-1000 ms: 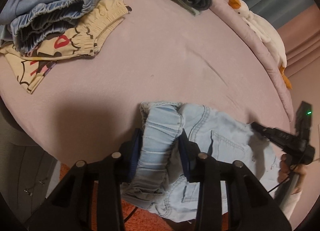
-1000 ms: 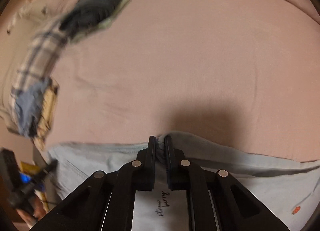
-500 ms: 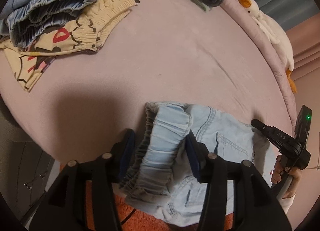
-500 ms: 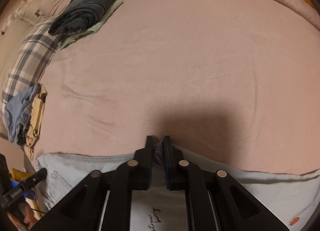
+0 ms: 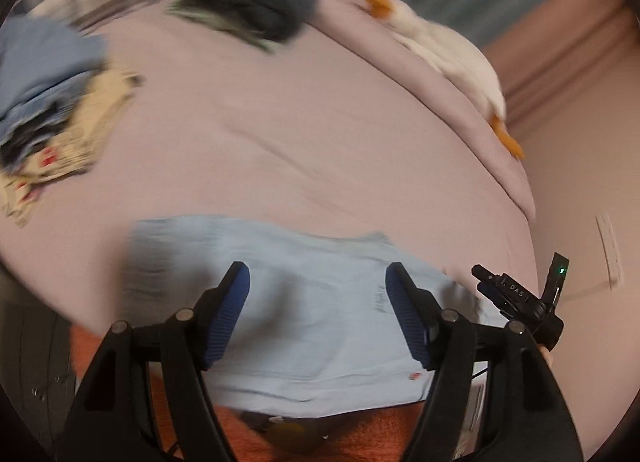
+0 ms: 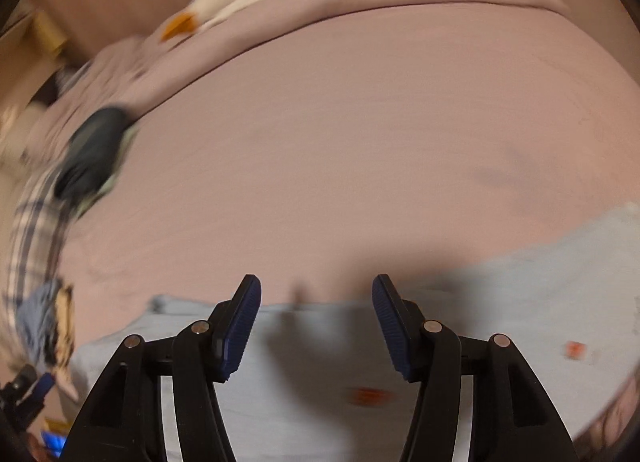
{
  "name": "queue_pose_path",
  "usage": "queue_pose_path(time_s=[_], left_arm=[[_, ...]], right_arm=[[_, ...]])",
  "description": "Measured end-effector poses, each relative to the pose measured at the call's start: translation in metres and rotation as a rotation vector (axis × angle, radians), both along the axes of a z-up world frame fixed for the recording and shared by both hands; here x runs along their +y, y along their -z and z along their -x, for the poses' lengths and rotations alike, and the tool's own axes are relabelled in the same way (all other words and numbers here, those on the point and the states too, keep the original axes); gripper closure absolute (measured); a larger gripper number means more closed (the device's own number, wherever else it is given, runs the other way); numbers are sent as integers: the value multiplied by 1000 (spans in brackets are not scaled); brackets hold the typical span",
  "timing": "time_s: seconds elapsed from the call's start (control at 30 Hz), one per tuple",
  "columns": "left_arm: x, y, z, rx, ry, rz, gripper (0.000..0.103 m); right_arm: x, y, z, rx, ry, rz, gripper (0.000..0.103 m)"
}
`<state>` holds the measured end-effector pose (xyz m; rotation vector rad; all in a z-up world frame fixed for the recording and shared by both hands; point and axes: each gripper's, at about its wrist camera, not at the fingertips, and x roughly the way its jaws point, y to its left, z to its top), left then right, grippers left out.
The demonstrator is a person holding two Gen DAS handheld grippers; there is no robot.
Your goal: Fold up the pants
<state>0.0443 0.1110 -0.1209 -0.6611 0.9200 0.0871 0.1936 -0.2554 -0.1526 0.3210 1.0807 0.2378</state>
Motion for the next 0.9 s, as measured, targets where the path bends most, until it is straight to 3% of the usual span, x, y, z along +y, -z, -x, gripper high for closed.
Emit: queue_pose_path(time_s=[0.07,0.17,0.23,0.3,0.53,0.77,0.9], left_arm=[[-15,2,-14,0,40,-13,35],[-41,15,-45,4,112,7,49],[-54,33,-68,46,158,44,66],[-62,52,-91,101,179,65,72],[-75,103,-134,221,162,45,74],[-74,104,-123,197,135,33,72],[-77,104,-122,193,138,11,72]], right_arm=[[-31,3,5,-1,78,14,45],[-78,9,12,11,167,1,45],[-105,16,15,26,233,-8,45],[-125,21,17,36,282,5,45],[-173,23,12,16,416,35,45],[-182,43,-15,63,458,40,45],[-181,44,-18,43,454,48,45]])
